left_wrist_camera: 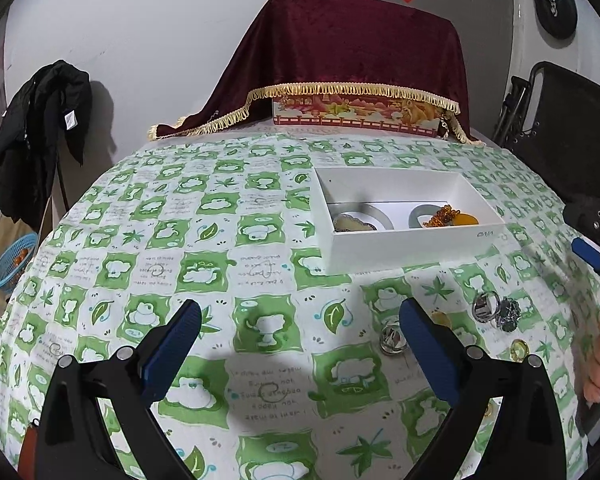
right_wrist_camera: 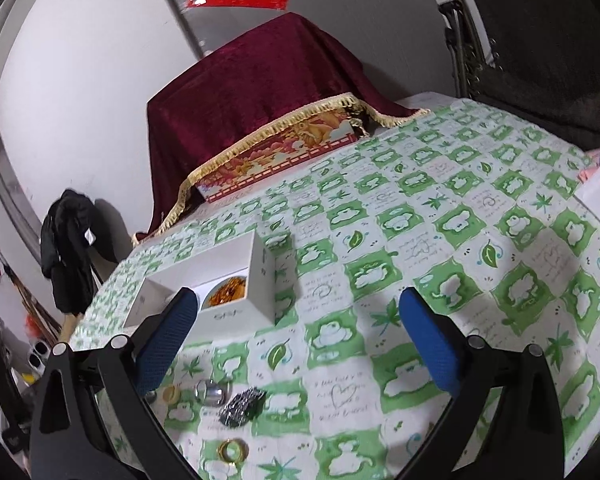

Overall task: Organize jewelry
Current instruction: 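Withdraw both tools and move the left tool toward the silver ring, then move the left tool down over the large silver ring, then close the left tool on the large silver ring, then carry the silver ring into the white box and open the left tool, then withdraw both tools from the box toward the remaining jewelry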

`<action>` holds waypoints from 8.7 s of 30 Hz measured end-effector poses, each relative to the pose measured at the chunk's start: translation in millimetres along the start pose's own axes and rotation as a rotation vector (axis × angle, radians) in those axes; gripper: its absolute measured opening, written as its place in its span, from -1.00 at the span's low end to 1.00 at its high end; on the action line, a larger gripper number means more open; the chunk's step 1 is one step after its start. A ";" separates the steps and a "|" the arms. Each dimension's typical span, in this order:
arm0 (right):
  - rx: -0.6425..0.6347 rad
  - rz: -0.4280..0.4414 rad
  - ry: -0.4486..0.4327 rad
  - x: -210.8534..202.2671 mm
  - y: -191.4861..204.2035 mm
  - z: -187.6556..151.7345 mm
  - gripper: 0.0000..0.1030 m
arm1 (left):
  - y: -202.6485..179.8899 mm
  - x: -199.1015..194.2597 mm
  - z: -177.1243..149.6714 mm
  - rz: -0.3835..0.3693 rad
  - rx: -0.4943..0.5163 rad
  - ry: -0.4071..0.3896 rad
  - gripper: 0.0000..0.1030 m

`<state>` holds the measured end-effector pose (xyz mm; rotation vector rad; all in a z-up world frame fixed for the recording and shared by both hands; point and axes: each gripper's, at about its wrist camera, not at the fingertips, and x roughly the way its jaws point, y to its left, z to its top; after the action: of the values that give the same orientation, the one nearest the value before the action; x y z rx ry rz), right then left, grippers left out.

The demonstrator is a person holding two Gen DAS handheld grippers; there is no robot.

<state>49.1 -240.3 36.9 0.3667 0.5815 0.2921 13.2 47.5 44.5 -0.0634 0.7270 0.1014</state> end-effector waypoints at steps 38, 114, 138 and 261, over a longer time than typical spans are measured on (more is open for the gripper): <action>-0.124 -0.076 0.336 61.1 16.0 -25.5 0.91 | 32.8 24.9 -13.8 0.018 -0.125 0.167 0.93; -0.212 0.042 0.367 57.5 36.3 -31.4 0.17 | -43.8 46.6 -6.6 -0.260 0.249 0.174 -0.07; -0.279 0.030 0.376 61.3 50.1 -37.4 0.05 | -49.2 49.4 -2.2 -0.277 0.246 0.175 -0.32; -0.218 0.068 -0.060 59.1 57.5 33.9 0.91 | 9.1 54.8 76.7 -0.078 -0.075 -0.066 0.93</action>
<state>106.5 -175.6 58.7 0.1841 0.4734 0.4042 103.5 67.5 65.0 -0.1593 0.6539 0.0562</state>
